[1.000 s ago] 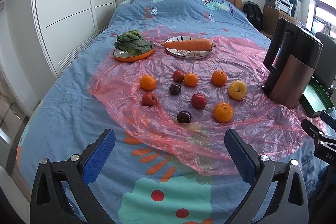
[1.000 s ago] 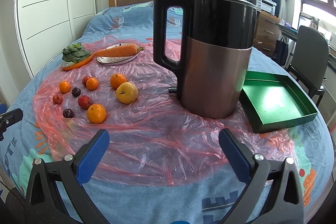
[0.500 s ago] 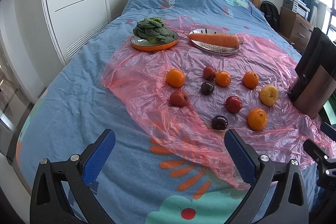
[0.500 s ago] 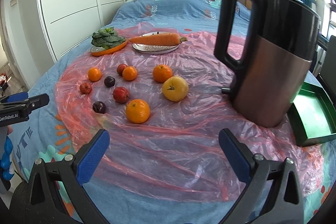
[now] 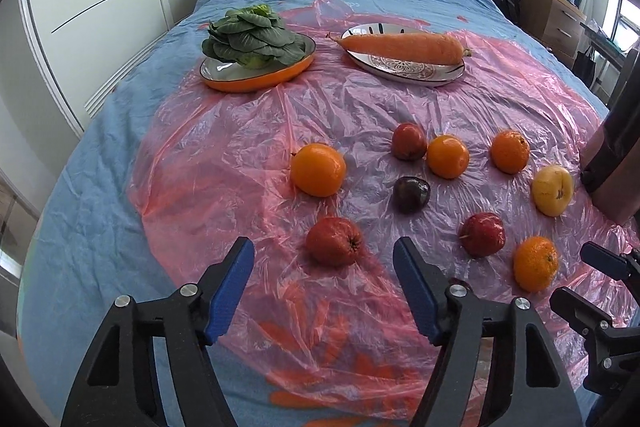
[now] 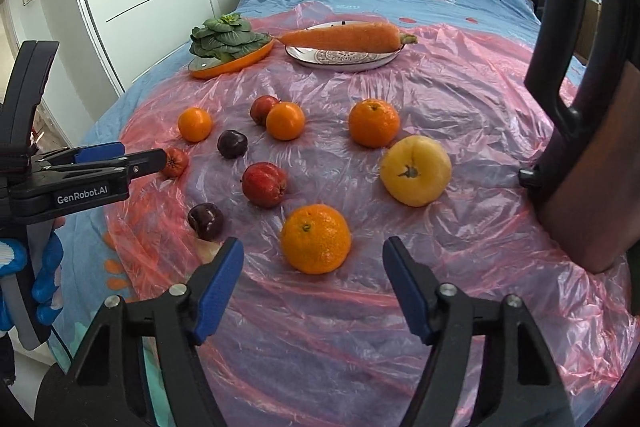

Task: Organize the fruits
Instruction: 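Grasp a red apple with the left tool while the right tool grasps a tangerine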

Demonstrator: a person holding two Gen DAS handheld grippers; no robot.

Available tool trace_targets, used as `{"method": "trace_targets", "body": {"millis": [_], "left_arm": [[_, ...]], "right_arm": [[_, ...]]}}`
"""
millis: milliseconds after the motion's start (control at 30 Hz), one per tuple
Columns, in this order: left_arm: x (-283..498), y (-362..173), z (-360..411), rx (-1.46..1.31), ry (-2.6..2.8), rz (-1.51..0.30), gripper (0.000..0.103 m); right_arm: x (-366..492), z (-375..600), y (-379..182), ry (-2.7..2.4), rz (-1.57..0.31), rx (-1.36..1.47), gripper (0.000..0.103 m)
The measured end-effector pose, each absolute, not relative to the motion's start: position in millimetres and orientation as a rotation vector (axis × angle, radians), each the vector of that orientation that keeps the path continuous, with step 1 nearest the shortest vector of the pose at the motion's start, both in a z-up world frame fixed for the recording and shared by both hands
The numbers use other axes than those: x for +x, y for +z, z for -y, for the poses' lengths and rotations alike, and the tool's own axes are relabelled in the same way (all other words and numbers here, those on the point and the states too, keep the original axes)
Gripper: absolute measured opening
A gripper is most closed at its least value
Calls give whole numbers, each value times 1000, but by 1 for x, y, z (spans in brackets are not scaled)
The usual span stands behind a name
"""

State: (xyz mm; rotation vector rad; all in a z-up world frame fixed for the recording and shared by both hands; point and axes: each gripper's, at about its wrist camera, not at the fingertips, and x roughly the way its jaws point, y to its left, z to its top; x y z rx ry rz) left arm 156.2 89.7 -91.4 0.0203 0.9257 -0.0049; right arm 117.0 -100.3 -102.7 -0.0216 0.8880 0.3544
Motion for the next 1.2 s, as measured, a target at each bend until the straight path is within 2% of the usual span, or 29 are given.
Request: {"method": "trace_targets", "body": {"millis": [167, 233, 300, 533, 600, 667, 1200], "left_arm": [[171, -104, -90, 28, -26, -957, 54], [175, -109, -89, 34, -36, -969, 50], [177, -115, -89, 29, -50, -987, 41], [184, -128, -95, 13, -74, -1012, 38], [184, -130, -94, 20, -84, -1015, 34], [184, -131, -93, 30, -92, -1019, 31], [172, -120, -89, 83, -40, -967, 30]], "right_arm": [[130, 93, -115, 338, -921, -19, 97], [135, 93, -121, 330, -937, -15, 92], [139, 94, -127, 321, -954, -13, 82], [144, 90, -138, 318, -976, -21, 58], [145, 89, -140, 320, -978, -21, 44], [145, 90, -142, 324, -975, -19, 43], [139, 99, -133, 351, -955, 28, 39]]}}
